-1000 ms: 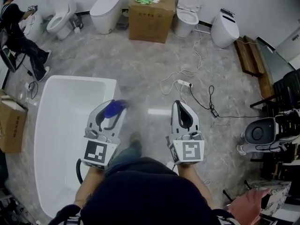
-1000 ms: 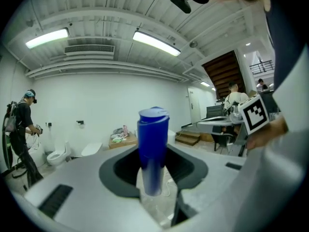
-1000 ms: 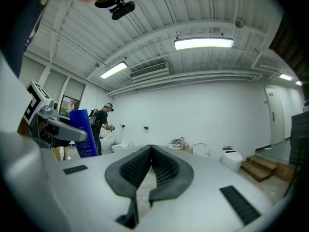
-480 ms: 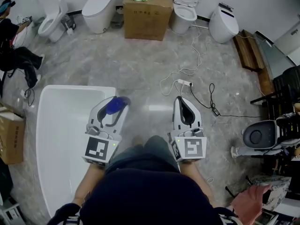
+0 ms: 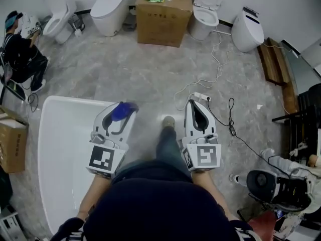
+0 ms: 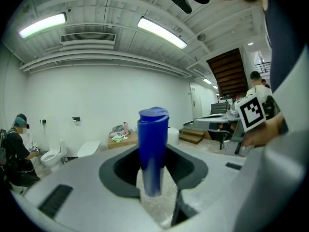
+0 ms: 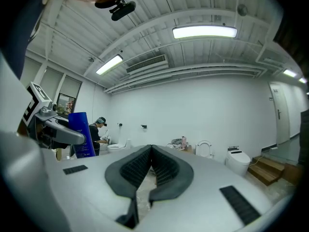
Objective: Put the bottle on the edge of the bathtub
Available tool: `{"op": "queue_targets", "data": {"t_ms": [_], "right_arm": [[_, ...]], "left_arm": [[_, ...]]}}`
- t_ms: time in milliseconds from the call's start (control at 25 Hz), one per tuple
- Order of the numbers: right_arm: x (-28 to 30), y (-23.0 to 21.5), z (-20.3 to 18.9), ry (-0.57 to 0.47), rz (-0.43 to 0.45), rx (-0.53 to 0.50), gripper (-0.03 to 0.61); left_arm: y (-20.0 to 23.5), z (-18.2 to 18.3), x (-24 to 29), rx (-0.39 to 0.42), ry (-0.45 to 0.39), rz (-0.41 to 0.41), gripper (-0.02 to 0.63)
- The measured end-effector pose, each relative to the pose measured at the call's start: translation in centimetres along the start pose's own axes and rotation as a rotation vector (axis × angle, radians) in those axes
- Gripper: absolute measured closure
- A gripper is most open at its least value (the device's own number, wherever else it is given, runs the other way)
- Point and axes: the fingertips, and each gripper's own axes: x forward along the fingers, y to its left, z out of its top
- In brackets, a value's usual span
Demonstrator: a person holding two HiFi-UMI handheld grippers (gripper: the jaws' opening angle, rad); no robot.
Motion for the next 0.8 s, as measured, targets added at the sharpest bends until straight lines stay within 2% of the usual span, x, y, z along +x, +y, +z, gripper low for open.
{"op": "queue_targets", "data": {"t_ms": [280,560,800], "right_arm": [[9.0,-6.9,1.4,-0.019,0.081,-0.002,0.561],[16.2,-10.3,2.1,-0.034,0.192,-0.013,0.561],[20.9,-13.2,2.4,-0.045,0.269,-0.005,0.561]], "left_arm": [[2.2,3.8,9.0,-0.019,-0.004,0.079,0.463],[4.5,5.9,14.6,-0.049,-0.014,0.179,0.463],[6.0,6.5,18.2,-0.05,0.016,0.282,0.463]]}}
